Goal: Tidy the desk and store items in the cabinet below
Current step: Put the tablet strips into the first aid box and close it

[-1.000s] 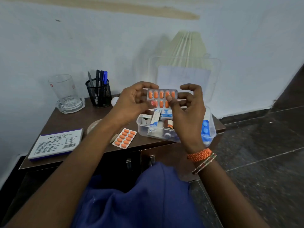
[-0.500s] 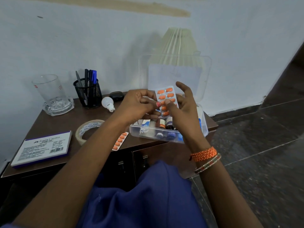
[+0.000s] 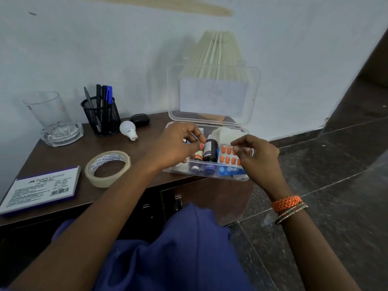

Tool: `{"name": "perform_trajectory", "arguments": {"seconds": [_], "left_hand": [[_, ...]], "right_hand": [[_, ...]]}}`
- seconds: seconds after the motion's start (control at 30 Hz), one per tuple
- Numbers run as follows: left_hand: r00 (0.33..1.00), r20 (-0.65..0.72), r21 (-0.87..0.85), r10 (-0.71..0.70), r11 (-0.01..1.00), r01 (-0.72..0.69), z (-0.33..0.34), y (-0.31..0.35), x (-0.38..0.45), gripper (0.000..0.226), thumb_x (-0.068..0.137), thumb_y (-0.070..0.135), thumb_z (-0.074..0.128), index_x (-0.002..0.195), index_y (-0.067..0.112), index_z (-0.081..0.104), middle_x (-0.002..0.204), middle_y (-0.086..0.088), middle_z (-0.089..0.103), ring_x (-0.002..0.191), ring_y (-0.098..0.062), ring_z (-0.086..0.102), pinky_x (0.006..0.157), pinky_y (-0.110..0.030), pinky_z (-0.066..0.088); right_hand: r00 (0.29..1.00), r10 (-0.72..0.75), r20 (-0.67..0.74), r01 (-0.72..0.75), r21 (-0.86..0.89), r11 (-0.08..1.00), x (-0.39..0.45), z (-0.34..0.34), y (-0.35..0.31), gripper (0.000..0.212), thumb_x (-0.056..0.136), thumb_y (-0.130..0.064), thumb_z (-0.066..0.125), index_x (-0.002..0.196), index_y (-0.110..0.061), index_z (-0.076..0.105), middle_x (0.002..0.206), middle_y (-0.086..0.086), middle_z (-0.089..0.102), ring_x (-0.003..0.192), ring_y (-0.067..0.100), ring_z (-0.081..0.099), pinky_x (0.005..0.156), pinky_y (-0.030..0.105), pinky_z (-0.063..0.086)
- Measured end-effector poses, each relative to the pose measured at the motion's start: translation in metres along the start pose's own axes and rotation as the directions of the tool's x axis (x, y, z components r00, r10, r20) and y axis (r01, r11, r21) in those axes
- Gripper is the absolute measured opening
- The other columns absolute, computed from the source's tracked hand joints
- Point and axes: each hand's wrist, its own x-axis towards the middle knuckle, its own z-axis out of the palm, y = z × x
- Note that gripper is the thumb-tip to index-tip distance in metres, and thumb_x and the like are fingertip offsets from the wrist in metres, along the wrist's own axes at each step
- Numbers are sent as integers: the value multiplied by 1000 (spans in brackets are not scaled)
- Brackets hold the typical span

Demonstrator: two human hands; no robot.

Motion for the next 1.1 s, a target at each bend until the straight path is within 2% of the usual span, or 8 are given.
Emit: {"name": "perform_trajectory", "arguments": {"seconds": [0.17, 0.23, 0.5, 0.63, 0.77, 0.87, 0.97, 1.1], "left_hand": [[1000, -20, 53, -11, 999, 12, -7, -4, -1, 15, 85, 10, 64, 80, 24, 65, 70, 8, 64, 62, -12, 59, 54, -31, 55], [1000, -23, 63, -14, 998, 15, -9, -4, -3, 16, 85, 10, 64, 79, 25, 65, 71, 6, 65, 64, -15, 59, 55, -32, 55], [999, -45, 85, -18, 996, 22, -18, -6, -6, 8, 85, 9, 64, 88, 16, 68, 76, -1, 67, 64, -13, 60, 60, -36, 57], [992, -115, 156, -51, 985, 68, -36, -18, -8, 12, 84, 11, 65, 83, 22, 67, 79, 1, 66, 71, -12, 62, 70, -33, 54], [962, -264, 356, -63, 921, 158, -61, -37, -17, 14, 83, 13, 63, 81, 27, 67, 85, 4, 66, 84, -15, 62, 81, -38, 52], [915, -385, 355, -124, 895, 271, -83, -52, -27, 21, 83, 16, 63, 71, 34, 62, 90, 2, 67, 90, -18, 61, 84, -42, 51], [889, -428, 343, -161, 881, 325, -98, -60, -38, 26, 83, 14, 62, 66, 34, 59, 87, 0, 67, 87, -19, 63, 81, -41, 52], [889, -427, 319, -163, 893, 317, -104, -63, -50, 24, 81, 10, 62, 68, 31, 61, 83, 0, 68, 85, -18, 63, 84, -41, 52]], "right_hand": [[999, -14, 52, 17, -70, 997, 2, -1, 6, 18, 91, -20, 59, 79, -33, 59, 86, -15, 66, 94, 8, 61, 106, 46, 27], [995, -15, 95, 26, -119, 993, 4, -1, 7, 15, 93, -21, 56, 83, -31, 60, 91, -13, 66, 99, 9, 57, 101, 39, 20], [998, -13, 56, 23, -180, 983, 4, -2, -1, 13, 93, -13, 51, 88, -22, 59, 98, -7, 61, 103, 13, 51, 103, 38, 17], [990, -139, -26, 132, -182, 974, 6, 4, -26, 15, 90, -11, 52, 83, -24, 55, 91, -12, 57, 99, 15, 52, 100, 39, 21], [955, -292, 51, 296, -89, 951, 11, 33, -67, 12, 86, -15, 55, 85, -24, 63, 87, -12, 62, 95, 12, 55, 98, 37, 22], [857, -405, 318, 459, -118, 880, 15, 65, -99, 14, 87, -25, 55, 94, -27, 67, 101, -9, 65, 109, 16, 52, 105, 43, 16], [647, -413, 641, 660, -201, 724, 13, 91, -122, 32, 86, -46, 55, 109, -25, 64, 116, 1, 60, 123, 23, 43, 112, 57, 6], [499, -467, 730, 822, -229, 522, 4, 112, -125, 59, 72, -71, 59, 104, -22, 63, 106, 3, 62, 117, 25, 48, 111, 61, 2]]}}
